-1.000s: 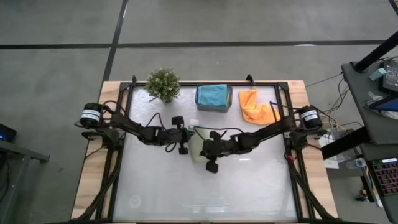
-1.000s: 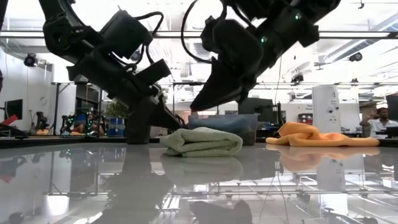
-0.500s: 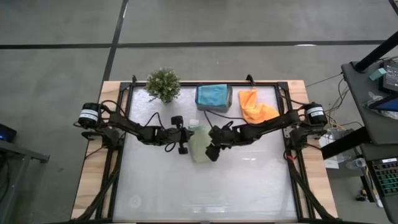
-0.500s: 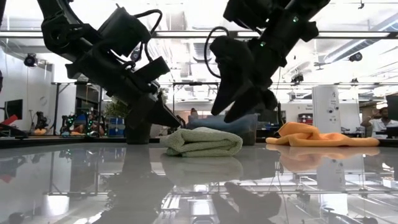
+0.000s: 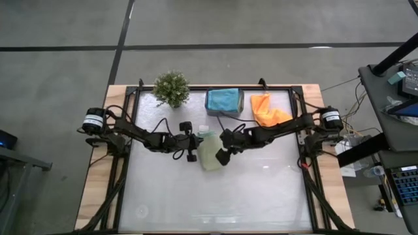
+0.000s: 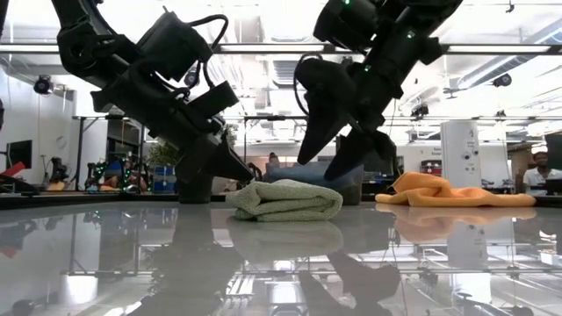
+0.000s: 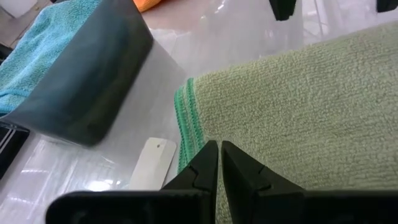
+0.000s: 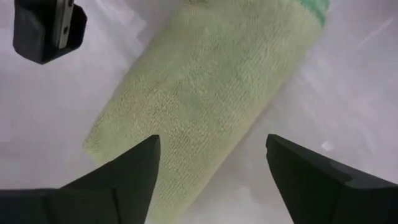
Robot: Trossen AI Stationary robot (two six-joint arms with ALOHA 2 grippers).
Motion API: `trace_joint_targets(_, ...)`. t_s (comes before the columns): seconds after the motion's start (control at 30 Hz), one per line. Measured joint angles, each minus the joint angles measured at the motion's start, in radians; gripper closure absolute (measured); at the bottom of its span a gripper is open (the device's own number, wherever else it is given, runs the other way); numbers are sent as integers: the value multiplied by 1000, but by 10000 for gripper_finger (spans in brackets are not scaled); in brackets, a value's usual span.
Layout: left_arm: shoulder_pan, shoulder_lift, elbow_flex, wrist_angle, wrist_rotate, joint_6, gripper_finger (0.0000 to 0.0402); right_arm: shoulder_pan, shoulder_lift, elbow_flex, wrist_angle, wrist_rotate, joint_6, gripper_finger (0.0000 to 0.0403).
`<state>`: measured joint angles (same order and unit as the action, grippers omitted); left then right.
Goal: Fold microfiber towels
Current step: Stack the folded green towel on top of the folded blue towel into the black bin
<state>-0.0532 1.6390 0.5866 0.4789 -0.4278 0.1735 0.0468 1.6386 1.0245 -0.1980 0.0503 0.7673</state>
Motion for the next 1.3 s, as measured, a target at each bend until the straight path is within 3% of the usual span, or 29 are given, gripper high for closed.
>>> trace_joint_targets(0.3,0,0,-2,3,0,0,394,-54,0,-14,-15,-130,57,108)
trace_joint_targets(0.7,1,0,-2,3,0,0,394,-89,34,-20,24,-129,48,106)
trace_joint_targets(1.3,1,0,-4,3,0,-1,394,-87,174,-21,304,-189,15,131)
